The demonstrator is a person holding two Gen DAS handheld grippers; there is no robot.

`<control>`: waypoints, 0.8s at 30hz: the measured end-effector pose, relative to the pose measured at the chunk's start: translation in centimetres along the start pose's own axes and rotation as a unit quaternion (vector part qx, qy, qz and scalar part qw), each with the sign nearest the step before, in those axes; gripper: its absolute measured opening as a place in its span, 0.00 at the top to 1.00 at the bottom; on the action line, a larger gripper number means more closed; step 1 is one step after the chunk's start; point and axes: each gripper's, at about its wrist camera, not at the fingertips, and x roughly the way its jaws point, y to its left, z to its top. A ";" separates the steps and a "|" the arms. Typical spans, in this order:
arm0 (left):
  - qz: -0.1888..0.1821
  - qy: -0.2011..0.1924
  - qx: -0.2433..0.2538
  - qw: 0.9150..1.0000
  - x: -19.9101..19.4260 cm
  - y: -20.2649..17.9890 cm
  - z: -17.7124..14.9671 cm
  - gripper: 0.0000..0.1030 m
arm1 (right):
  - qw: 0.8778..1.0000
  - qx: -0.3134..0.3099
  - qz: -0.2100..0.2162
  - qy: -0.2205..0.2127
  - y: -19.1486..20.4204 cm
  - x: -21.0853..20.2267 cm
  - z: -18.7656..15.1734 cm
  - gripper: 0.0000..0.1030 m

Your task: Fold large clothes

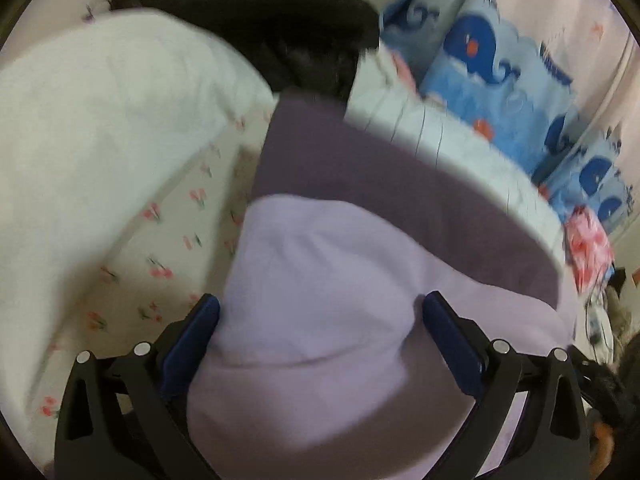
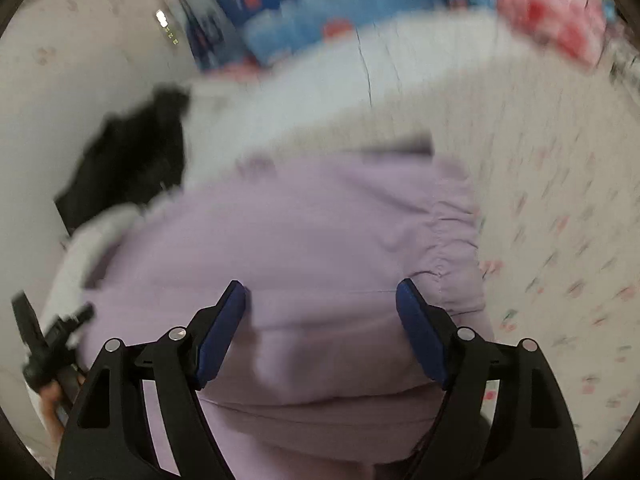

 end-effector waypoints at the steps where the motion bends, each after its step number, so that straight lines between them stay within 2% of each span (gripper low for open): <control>1: 0.000 0.005 -0.005 1.000 0.2 0.2 0.0 0.06 | 1.000 -0.001 -0.007 0.005 0.3 -0.3 0.2 0.28; 2: 0.002 0.005 -0.011 1.000 -0.1 0.3 0.2 0.06 | 1.000 -0.001 -0.016 0.003 0.9 -0.9 0.7 0.28; 4: -0.003 -0.021 -0.028 0.999 -1.8 0.2 0.5 0.06 | 0.998 -0.014 0.001 -0.058 1.9 -3.8 1.4 0.28; 6: -0.033 -0.055 -0.031 0.997 -3.4 0.0 0.7 0.06 | 0.995 -0.036 -0.027 -0.086 2.2 -5.0 1.6 0.28; 7: -0.039 -0.063 -0.023 0.997 -3.7 -0.3 0.7 0.06 | 0.995 -0.039 -0.037 -0.084 2.1 -4.7 1.6 0.27; 8: -0.034 -0.060 -0.014 0.998 -3.5 -0.6 0.6 0.06 | 0.996 -0.032 -0.050 -0.068 1.5 -4.0 1.4 0.27; 9: -0.016 -0.047 -0.005 0.999 -2.7 -0.7 0.4 0.06 | 0.997 -0.017 -0.065 -0.026 0.4 -2.0 0.6 0.27; 10: 0.015 -0.018 0.004 1.000 -1.1 -0.6 0.0 0.06 | 0.998 -0.013 -0.065 0.003 -0.2 -0.4 0.1 0.25; 11: 0.020 0.000 0.009 1.000 0.0 -0.5 -0.2 0.05 | 0.998 -0.012 -0.062 0.006 -0.9 0.3 -0.4 0.22; 12: 0.019 0.008 0.007 1.000 0.7 -0.1 -0.4 0.05 | 0.998 0.000 -0.069 0.005 -1.3 0.3 -0.5 0.13; 13: 0.019 0.008 0.001 1.000 0.7 0.1 -0.3 0.06 | 0.998 0.020 -0.061 0.015 -1.6 0.1 0.0 0.13; 14: 0.016 0.010 -0.005 1.000 0.5 0.3 -0.1 0.06 | 0.998 0.031 -0.052 0.003 -1.7 -0.7 0.5 0.13; 15: 0.013 0.010 -0.012 1.000 0.2 0.4 0.1 0.06 | 0.998 0.028 -0.048 -0.034 -1.5 -2.1 0.8 0.13; 16: 0.011 0.007 -0.018 1.000 0.0 0.5 0.1 0.06 | 0.997 0.017 -0.059 -0.048 -1.1 -2.8 1.1 0.13; 17: 0.014 0.008 -0.017 1.000 0.1 0.6 0.1 0.06 | 0.997 0.009 -0.070 -0.041 -0.9 -2.7 1.1 0.13; 18: 0.018 0.010 -0.014 1.000 0.3 0.6 0.1 0.06 | 0.997 0.000 -0.082 -0.005 -1.1 -1.4 0.9 0.13; 19: 0.023 0.012 -0.009 1.000 0.5 0.6 0.0 0.06 | 0.996 0.003 -0.078 0.042 -1.7 0.5 0.2 0.12; 22: 0.010 0.019 -0.011 1.000 -0.3 0.7 -0.2 0.06 | 0.995 0.070 -0.038 0.063 -3.6 1.0 -0.8 0.12; 24: -0.005 0.025 -0.012 1.000 -2.1 1.1 -0.1 0.06 | 0.998 0.025 -0.036 0.053 -2.4 -1.8 -0.3 0.12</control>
